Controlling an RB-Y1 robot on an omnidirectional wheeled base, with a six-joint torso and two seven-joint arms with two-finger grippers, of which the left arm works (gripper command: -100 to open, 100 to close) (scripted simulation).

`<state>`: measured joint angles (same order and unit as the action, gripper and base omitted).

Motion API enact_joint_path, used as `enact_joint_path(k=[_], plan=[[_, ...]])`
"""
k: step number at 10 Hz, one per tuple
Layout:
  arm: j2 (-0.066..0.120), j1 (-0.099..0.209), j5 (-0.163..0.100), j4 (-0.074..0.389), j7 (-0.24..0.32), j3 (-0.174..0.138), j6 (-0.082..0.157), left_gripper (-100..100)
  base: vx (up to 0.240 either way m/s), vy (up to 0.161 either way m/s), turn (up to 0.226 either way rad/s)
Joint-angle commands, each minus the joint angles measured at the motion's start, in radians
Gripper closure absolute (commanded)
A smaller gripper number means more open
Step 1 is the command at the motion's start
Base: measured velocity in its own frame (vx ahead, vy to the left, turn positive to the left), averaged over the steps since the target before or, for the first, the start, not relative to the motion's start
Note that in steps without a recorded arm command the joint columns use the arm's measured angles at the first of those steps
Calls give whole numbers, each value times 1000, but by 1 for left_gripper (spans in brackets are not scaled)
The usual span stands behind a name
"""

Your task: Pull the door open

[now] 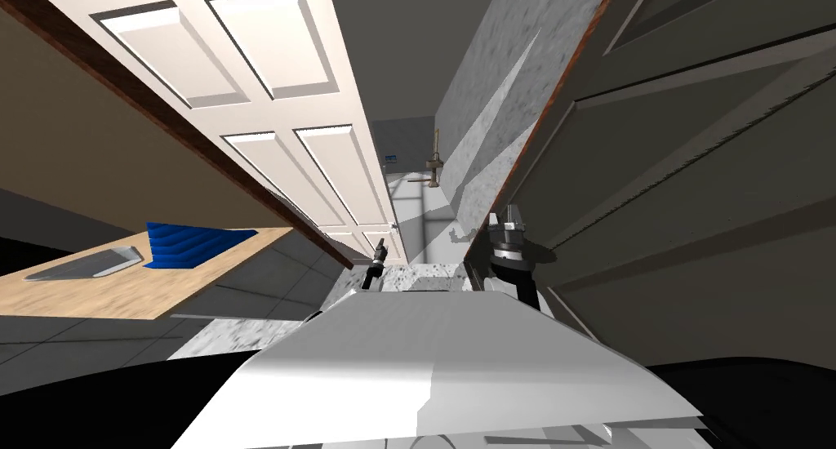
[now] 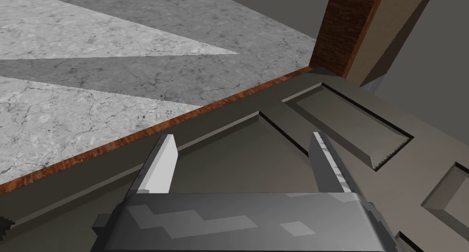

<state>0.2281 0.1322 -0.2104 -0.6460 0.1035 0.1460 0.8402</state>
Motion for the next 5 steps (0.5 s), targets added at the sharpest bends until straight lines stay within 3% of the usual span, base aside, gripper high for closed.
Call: enact_joint_path(k=[1,5], plan=[[6,7,-7,29,5,3,-1,-100,155,-5,-64],[12,9,-10,44,11,0,5,-100,65,-8,-26]])
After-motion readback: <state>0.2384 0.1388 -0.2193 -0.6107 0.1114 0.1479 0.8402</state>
